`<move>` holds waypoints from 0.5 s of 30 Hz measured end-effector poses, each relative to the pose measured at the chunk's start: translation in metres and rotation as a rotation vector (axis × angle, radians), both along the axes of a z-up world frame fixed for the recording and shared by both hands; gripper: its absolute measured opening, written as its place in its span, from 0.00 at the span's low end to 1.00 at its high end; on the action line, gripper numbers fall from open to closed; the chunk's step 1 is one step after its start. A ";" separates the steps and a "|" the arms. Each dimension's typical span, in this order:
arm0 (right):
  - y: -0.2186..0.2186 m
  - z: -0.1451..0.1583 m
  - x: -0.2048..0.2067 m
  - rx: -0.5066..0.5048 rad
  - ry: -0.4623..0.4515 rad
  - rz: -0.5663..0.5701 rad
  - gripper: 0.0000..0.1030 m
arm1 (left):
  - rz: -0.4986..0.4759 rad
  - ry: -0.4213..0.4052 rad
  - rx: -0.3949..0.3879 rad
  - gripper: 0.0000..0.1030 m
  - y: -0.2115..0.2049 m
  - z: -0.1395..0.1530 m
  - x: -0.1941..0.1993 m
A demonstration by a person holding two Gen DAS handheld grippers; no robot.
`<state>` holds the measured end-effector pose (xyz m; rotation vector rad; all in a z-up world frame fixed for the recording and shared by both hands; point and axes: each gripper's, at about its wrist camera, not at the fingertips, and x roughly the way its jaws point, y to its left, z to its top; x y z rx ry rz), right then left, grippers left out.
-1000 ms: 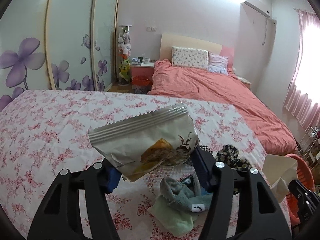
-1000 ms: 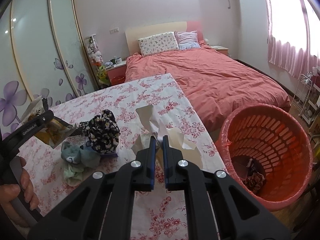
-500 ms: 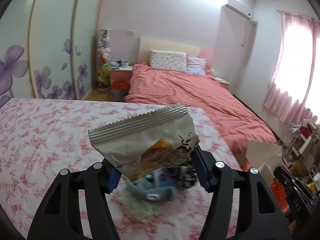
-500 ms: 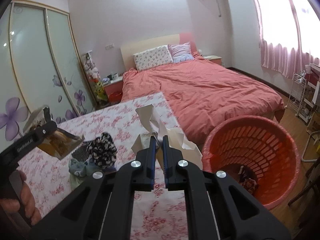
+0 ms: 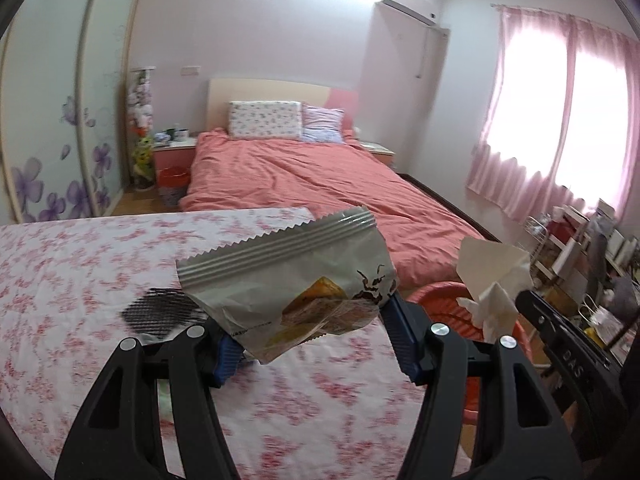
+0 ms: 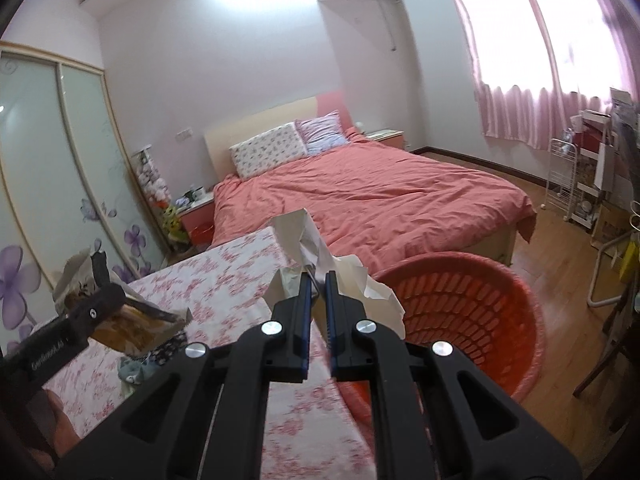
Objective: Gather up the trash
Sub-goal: 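Carry the tissue and snack bag over the orange basket with both tools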
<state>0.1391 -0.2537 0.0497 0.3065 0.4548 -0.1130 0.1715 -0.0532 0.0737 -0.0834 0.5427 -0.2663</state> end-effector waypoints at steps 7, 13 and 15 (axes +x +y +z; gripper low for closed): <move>-0.034 -0.004 -0.010 0.009 -0.001 -0.071 0.07 | -0.068 0.017 0.007 0.60 -0.028 -0.009 -0.001; -0.054 -0.009 -0.014 0.023 -0.001 -0.112 0.07 | -0.116 0.034 0.015 0.60 -0.048 -0.016 -0.001; -0.059 -0.011 -0.015 0.028 -0.003 -0.122 0.07 | -0.131 0.036 0.017 0.60 -0.055 -0.017 -0.002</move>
